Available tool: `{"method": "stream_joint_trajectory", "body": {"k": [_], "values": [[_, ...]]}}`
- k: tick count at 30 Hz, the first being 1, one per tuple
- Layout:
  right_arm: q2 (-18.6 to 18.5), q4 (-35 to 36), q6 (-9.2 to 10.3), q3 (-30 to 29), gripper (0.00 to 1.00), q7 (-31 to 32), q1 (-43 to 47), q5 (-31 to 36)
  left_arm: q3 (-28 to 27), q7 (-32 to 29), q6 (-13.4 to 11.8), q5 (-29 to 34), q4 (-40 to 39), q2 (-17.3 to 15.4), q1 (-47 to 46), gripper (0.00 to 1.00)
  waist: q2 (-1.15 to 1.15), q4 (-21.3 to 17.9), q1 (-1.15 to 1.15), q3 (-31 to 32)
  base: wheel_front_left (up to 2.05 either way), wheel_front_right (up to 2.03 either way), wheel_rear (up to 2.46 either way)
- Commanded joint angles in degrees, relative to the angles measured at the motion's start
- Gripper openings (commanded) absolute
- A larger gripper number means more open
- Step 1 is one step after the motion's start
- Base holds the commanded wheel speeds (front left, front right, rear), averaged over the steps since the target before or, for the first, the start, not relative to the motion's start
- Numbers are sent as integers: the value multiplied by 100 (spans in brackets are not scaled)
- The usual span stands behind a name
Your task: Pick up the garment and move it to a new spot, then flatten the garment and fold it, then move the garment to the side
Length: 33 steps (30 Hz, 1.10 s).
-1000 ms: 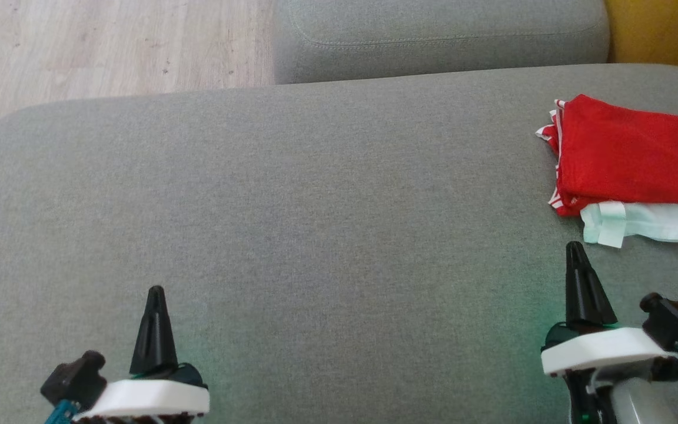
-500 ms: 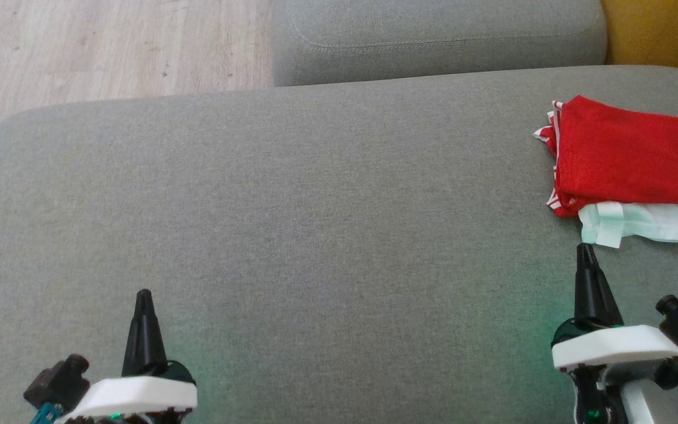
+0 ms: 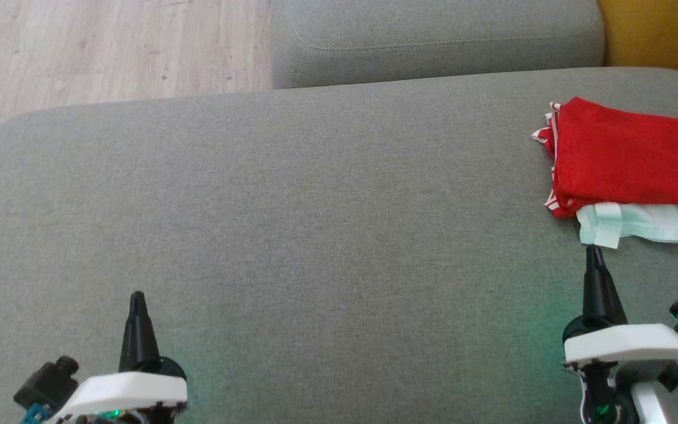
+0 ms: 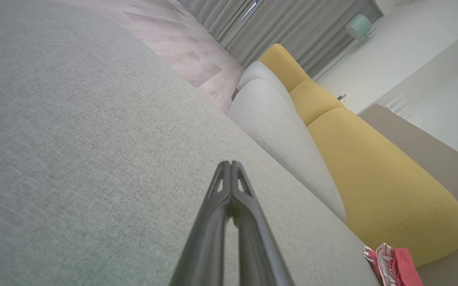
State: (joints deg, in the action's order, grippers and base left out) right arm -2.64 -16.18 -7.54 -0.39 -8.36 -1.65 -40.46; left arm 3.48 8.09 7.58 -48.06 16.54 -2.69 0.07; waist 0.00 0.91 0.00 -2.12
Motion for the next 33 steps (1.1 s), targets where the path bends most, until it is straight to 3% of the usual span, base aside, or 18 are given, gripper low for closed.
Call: {"method": "stream_joint_trajectory", "body": {"k": [1,33], "values": [[-85,198,2,2,0,48,-266,-180,-146,-25,-3,-144,-189,-52,-314,0,0,-1,0,3,0,0,0],[-105,208,3,-172,0,546,-332,-2132,-434,-541,-5,-1800,-214,-67,-429,0,0,-35,0,76,0,0,0]]}}
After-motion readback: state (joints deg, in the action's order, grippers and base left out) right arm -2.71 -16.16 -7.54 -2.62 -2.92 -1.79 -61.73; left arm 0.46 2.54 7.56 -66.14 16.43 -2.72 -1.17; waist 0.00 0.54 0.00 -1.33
